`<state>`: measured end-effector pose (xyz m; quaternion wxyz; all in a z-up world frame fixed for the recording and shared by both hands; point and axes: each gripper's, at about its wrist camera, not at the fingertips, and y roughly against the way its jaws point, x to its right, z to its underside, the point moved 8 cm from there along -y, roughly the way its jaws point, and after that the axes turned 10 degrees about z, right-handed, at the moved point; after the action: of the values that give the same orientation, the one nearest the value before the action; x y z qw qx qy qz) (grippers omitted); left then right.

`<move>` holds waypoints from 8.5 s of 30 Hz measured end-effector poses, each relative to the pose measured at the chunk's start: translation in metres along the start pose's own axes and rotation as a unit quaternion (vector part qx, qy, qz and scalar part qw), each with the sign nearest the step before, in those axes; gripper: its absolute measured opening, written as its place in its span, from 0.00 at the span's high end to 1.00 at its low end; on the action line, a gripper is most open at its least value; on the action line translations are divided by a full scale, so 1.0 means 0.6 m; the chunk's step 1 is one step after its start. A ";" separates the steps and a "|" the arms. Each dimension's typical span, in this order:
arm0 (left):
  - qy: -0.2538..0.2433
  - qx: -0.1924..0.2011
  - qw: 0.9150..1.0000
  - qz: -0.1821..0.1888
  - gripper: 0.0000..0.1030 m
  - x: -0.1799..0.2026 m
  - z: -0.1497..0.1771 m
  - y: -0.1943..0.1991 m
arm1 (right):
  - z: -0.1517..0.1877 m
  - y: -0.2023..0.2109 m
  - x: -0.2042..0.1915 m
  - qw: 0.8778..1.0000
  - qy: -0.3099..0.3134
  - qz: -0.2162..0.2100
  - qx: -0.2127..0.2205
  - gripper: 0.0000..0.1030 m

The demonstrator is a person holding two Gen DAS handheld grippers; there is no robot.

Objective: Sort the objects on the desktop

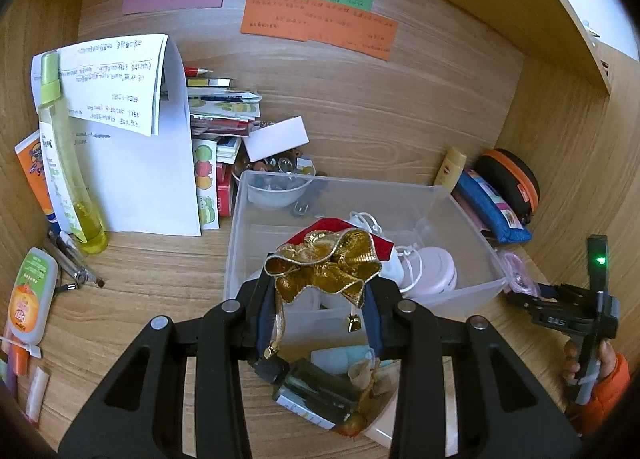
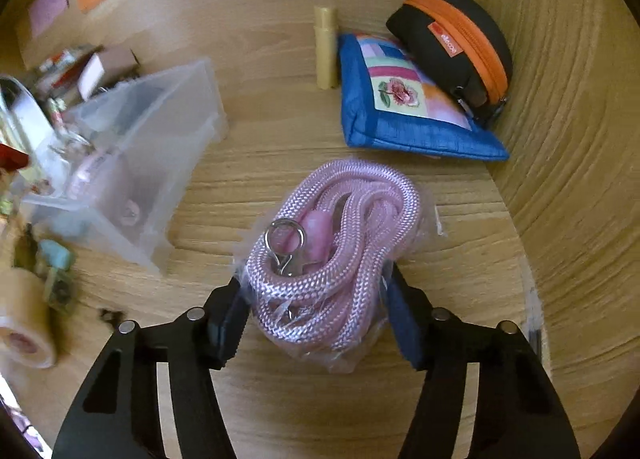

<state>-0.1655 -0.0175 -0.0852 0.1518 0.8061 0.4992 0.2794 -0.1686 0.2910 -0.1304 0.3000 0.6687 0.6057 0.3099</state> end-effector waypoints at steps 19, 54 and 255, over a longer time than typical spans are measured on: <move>0.006 -0.016 1.000 -0.007 0.64 -0.016 -0.024 -0.032 | -0.109 0.174 -0.124 0.986 0.061 -0.093 0.124 0.44; 0.002 -0.108 0.994 -0.015 0.48 -0.028 -0.015 -0.152 | -0.133 0.023 -0.298 0.978 0.170 -0.105 0.056 0.42; -0.003 -0.046 0.999 -0.020 0.40 0.023 0.024 -0.048 | -0.067 0.082 -0.216 0.977 0.150 -0.111 0.099 0.74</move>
<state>-0.1728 0.0082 -0.1077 0.1958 0.7888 0.5018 0.2960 -0.1786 0.1588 -0.0733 0.1701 0.5697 0.7418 0.3103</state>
